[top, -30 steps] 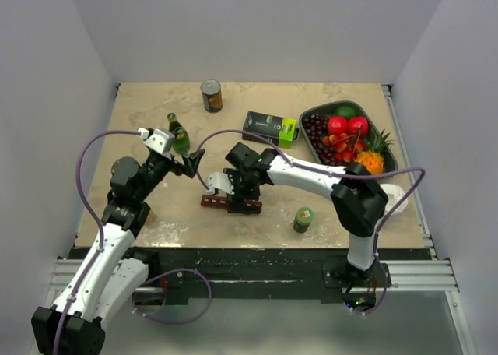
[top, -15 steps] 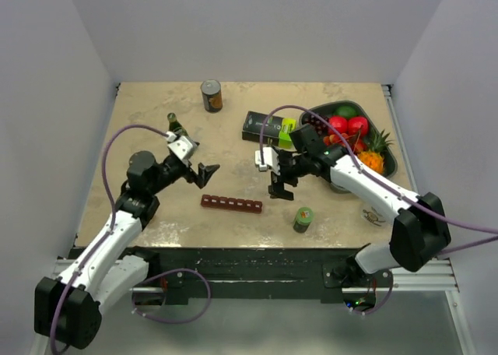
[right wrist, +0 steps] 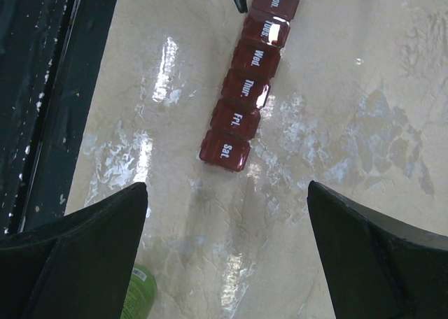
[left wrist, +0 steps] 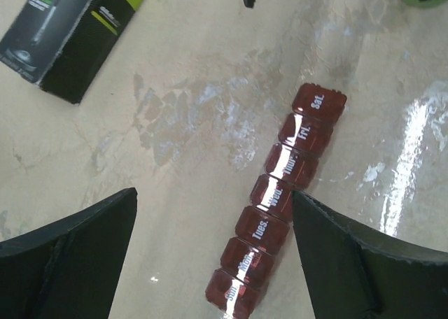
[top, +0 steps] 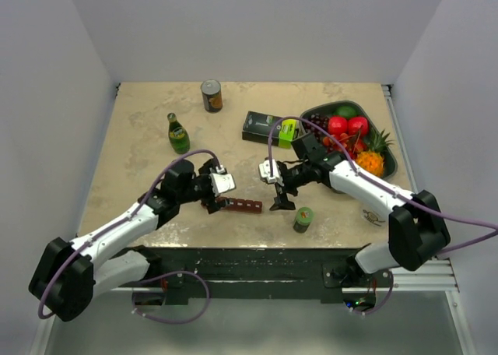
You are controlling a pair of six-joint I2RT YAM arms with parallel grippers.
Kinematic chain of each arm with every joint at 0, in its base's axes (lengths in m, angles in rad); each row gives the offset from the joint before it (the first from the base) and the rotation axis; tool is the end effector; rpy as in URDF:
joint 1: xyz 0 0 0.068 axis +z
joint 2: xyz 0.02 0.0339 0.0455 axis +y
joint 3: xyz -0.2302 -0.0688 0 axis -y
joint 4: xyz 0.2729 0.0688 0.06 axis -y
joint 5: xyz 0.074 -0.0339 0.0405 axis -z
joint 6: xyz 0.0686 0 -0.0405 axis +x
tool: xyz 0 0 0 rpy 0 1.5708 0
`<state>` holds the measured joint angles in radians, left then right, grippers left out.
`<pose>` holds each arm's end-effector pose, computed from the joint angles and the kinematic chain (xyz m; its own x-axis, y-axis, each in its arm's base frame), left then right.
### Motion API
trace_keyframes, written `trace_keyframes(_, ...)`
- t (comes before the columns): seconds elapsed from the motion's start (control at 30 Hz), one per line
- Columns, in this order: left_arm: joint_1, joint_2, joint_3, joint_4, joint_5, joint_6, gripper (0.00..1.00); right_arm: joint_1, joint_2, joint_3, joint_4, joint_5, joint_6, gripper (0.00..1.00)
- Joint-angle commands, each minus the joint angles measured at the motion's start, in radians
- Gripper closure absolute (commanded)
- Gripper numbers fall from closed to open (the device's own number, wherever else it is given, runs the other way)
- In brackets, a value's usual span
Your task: Sort the pills into containers
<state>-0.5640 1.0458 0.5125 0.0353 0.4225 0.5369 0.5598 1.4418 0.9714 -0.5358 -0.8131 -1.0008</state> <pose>0.2301 -0.1789 0.1604 0.0582 0.5152 -0.8551 0.8870 0.3663 0.2810 0.2495 0.2152 0.1692 0.1982 -0.5586 -0.8054 -0.9773 -0.1748 -0.1193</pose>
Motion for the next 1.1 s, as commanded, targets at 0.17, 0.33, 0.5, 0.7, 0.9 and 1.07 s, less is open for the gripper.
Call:
trace_keyframes(0.17,-0.013,0.193,0.072,-0.077,0.061,0.155,0.10,-0.001,0.023,-0.005,0.033,-0.051,-0.024,0.01)
trace_keyframes(0.33,-0.030,0.252,0.089,-0.112,0.033,0.201,0.12,-0.003,0.038,0.000,0.022,-0.052,-0.025,0.01)
trace_keyframes(0.5,-0.048,0.310,0.116,-0.153,-0.028,0.264,0.14,-0.001,0.055,0.009,0.007,-0.060,-0.033,0.01)
trace_keyframes(0.7,-0.066,0.396,0.153,-0.187,-0.096,0.310,0.21,-0.001,0.066,0.016,-0.007,-0.064,-0.039,0.01)
trace_keyframes(0.9,-0.068,0.433,0.175,-0.206,-0.100,0.308,0.53,-0.001,0.072,0.020,-0.013,-0.066,-0.039,0.01)
trace_keyframes(1.07,-0.076,0.418,0.167,-0.209,-0.076,0.295,0.76,-0.001,0.080,0.023,-0.013,-0.066,-0.038,0.01)
